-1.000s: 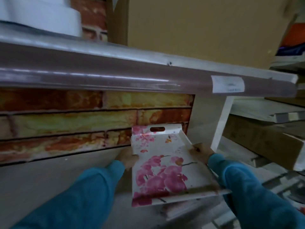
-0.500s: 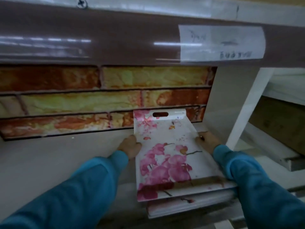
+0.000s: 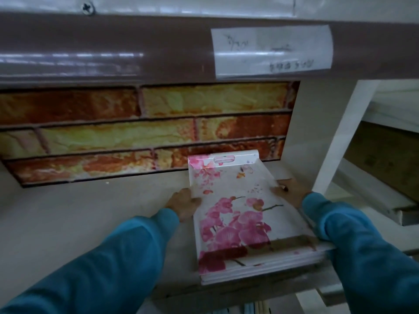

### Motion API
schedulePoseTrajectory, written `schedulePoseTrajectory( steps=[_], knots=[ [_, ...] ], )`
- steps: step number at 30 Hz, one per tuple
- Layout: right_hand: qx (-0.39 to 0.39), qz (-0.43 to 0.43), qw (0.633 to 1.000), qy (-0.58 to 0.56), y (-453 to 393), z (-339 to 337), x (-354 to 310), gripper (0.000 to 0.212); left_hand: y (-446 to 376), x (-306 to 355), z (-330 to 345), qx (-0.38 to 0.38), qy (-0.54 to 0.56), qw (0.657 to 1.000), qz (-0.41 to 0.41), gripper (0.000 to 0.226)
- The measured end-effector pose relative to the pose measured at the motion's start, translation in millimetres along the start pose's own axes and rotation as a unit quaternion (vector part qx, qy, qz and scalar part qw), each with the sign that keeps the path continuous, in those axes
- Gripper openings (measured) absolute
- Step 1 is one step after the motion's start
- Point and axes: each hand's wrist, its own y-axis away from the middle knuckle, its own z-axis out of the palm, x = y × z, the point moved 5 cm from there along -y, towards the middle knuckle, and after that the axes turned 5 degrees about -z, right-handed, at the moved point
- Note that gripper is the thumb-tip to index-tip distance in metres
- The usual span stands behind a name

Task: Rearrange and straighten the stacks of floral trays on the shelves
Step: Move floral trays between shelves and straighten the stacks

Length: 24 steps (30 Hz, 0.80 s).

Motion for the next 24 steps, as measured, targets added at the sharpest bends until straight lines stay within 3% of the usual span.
schedulePoseTrajectory(
  steps=[2, 6, 13, 17, 24],
  knots=[
    [-0.005, 0.014, 1.000, 0.000, 4.3, -5.7, 4.7, 0.044, 5.8, -4.9, -3.8, -0.002, -0.003, 1.000, 0.009, 0.037],
    [0.072, -0.019, 0.994, 0.076, 25.1, -41.9, -5.6, 0.030, 22.4, -21.1, -23.7, 0.016, -0.018, 1.000, 0.014, 0.035],
    [0.178, -0.101, 0.974, 0.093, 91.0, -68.8, -108.3, 0.019, 72.7, -81.3, -94.2, 0.059, 0.004, 0.997, 0.044, 0.034],
    [0.162, -0.183, 0.967, 0.067, 120.6, 7.9, -234.7, 0.017, 124.1, -154.3, -161.1, 0.097, 0.005, 0.995, 0.036, 0.032],
    [-0.024, -0.362, 0.932, 0.002, 156.4, 235.8, -497.3, 0.016, 247.4, -340.9, -296.8, 0.262, 0.022, 0.963, -0.051, 0.025]
  ],
)
